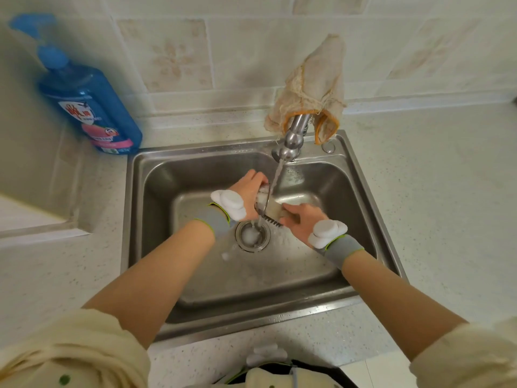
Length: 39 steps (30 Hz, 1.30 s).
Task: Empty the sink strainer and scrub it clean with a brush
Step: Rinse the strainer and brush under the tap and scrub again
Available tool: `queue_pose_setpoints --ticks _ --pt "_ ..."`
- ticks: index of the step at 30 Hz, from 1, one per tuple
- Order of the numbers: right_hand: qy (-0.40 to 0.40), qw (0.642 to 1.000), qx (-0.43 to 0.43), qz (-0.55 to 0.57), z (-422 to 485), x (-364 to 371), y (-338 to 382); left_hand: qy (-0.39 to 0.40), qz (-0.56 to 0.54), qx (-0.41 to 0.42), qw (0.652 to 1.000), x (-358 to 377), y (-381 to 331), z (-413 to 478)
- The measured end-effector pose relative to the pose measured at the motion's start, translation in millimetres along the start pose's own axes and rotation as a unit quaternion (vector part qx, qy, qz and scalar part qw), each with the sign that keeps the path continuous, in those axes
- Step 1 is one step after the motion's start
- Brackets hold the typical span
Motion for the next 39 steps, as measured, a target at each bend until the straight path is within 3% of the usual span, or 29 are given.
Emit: queue_pose_setpoints --ticks 2,4,7,9,12,17,22,30,35,39 --pt "0.012 0.984 0.013 0.175 -2 8 -4 -0.034 0.057 0.027 0.997 -5 -10 3" --pt "0.010 0.976 0.017 0.216 -2 6 -6 -0.030 0.101 0.021 0.994 -5 -14 6" --pt "-0.007 0.999 0.020 0.033 -1 -11 -8 0.033 0.047 -0.001 0.998 8 -8 4" --pt "-0.038 0.992 0.002 -0.118 -1 -24 -2 0.071 -0.024 -0.023 0.997 18 1 2" --pt "-0.085 0.978 -0.027 -0.188 -6 -30 9 0.092 -0.132 -0.076 0.984 21 17 -1" --pt "-0.067 0.993 -0.008 -0.101 -5 -23 2 0.013 -0.137 -0.052 0.989 13 15 -6" --pt "-0.083 0.994 0.021 -0.073 -16 -28 -15 -0.051 -0.179 -0.106 0.977 29 26 -10" --pt "-0.063 0.993 0.093 0.026 -30 -9 -49 -0.079 -0.299 -0.053 0.949 42 23 -13" --pt "-0.041 0.993 0.089 0.061 -30 12 -42 -0.079 -0.241 -0.071 0.965 40 47 -42" --pt "-0.020 0.993 0.088 0.078 -27 28 -37 0.005 -0.005 -0.124 0.992 51 73 -70"
Point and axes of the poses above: each hand's wrist, its own z-axis towards the middle knuckle, its own x-axis out of the palm, y = z × x, the point moved 9 cm from there along z, towards the middle knuckle, and after that the axes turned 10 degrees about y, right-handed, at the moved point
